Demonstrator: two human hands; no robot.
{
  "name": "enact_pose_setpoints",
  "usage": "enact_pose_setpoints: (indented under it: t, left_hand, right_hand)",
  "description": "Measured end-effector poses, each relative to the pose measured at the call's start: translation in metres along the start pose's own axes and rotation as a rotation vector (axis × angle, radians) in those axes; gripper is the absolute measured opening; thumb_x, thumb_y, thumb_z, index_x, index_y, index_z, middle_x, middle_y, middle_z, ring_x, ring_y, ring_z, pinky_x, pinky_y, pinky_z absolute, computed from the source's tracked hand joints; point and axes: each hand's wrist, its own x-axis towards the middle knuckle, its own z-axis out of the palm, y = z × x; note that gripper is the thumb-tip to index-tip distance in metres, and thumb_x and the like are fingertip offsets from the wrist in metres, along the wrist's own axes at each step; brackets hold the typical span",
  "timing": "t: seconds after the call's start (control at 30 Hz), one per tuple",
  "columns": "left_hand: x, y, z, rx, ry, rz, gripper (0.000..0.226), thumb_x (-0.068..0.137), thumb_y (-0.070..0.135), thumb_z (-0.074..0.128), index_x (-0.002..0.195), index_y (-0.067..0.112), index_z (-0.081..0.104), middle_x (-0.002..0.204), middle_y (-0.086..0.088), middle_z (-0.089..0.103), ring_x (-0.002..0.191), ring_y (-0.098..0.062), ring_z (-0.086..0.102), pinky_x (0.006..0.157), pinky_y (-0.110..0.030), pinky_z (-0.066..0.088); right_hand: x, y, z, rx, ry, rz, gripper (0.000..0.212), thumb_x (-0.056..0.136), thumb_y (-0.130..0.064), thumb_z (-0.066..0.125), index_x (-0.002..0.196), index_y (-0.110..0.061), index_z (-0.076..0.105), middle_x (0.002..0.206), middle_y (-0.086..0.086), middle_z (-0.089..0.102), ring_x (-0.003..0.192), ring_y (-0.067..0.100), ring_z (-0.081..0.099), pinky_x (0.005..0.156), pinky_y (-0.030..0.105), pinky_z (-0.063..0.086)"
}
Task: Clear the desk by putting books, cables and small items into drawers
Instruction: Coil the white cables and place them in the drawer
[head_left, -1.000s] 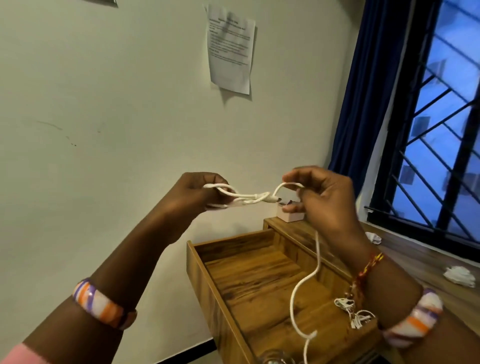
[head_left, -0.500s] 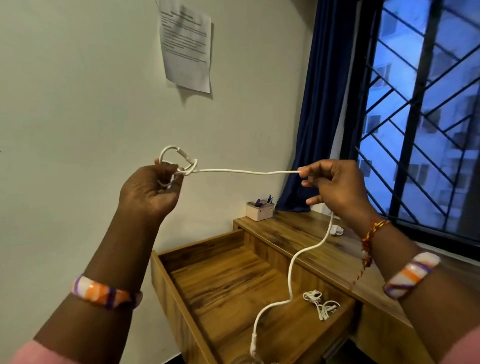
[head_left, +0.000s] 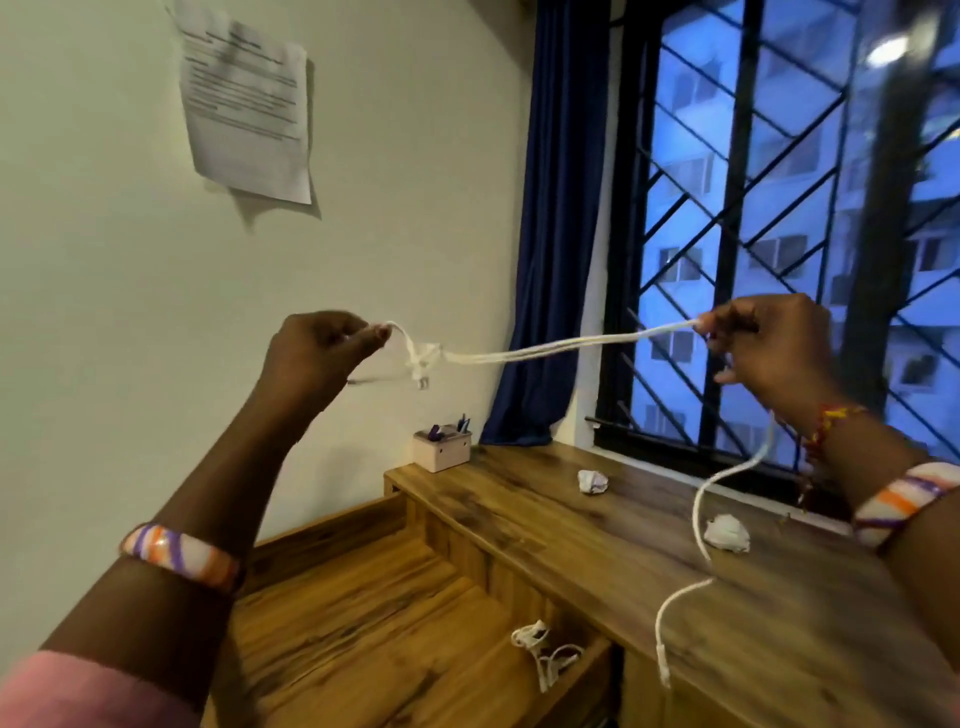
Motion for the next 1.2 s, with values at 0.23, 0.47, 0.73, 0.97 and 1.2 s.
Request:
enact_pose_setpoints:
  t: [0.23, 0.47, 0.73, 0.97, 1.2]
  left_hand:
    - [0.023, 0.047, 0.075, -0.784, -0.016, -0.540, 0.022, 0.091, 0.027, 0.050, 0.072, 0.020, 0.057, 0.046, 0.008, 0.054, 0.040, -0.003, 0.057, 0.054, -0.022, 0.043]
    - [0.051, 0.116, 0.169, -0.848, -0.397, -0.465, 0.023, 0.093, 0.003, 0.045, 0.085, 0.016, 0.062, 0.083, -0.004, 0.060, 0.078, -0.017, 0.060, 0.070, -0.035, 0.053]
    - [0.098, 0.163, 0.268, -0.493, -0.317, -0.072, 0.006, 0.086, 0.003, 0.060, 0.084, 0.001, 0.065, 0.066, -0.010, 0.058, 0.050, -0.015, 0.060, 0.048, -0.019, 0.055]
    - [0.127, 0.208, 0.362, -0.735, -0.691, 0.065, 0.019, 0.091, -0.006, 0.048, 0.086, 0.001, 0.065, 0.058, -0.005, 0.067, 0.052, -0.010, 0.065, 0.056, -0.020, 0.058]
    - [0.147, 0.250, 0.455, -0.953, -0.634, 0.053, 0.032, 0.087, -0.012, 0.040, 0.070, 0.011, 0.056, 0.064, -0.006, 0.064, 0.056, -0.017, 0.062, 0.050, -0.023, 0.049]
  right_hand:
    - [0.036, 0.094, -0.087, -0.057, 0.053, 0.164, 0.029, 0.078, 0.019, 0.052, 0.071, -0.006, 0.064, 0.078, 0.018, 0.062, 0.063, 0.024, 0.061, 0.034, 0.022, 0.050]
    - [0.076, 0.134, -0.098, 0.037, 0.021, 0.231, 0.027, 0.084, 0.014, 0.045, 0.087, -0.005, 0.064, 0.088, 0.015, 0.064, 0.068, 0.023, 0.060, 0.045, 0.026, 0.051]
    - [0.172, 0.156, -0.123, -0.222, 0.089, -0.035, 0.030, 0.082, 0.014, 0.045, 0.095, 0.004, 0.070, 0.102, 0.023, 0.069, 0.098, 0.032, 0.063, 0.088, 0.034, 0.049]
    - [0.201, 0.208, -0.101, -0.460, -0.496, -0.017, 0.032, 0.085, -0.011, 0.064, 0.117, -0.012, 0.062, 0.125, 0.009, 0.059, 0.121, 0.019, 0.052, 0.098, 0.026, 0.041]
    - [0.196, 0.209, -0.065, 0.446, -0.634, 0.311, 0.070, 0.068, -0.071, 0.031, 0.118, -0.030, 0.059, 0.115, -0.009, 0.067, 0.111, 0.010, 0.057, 0.086, 0.037, 0.039]
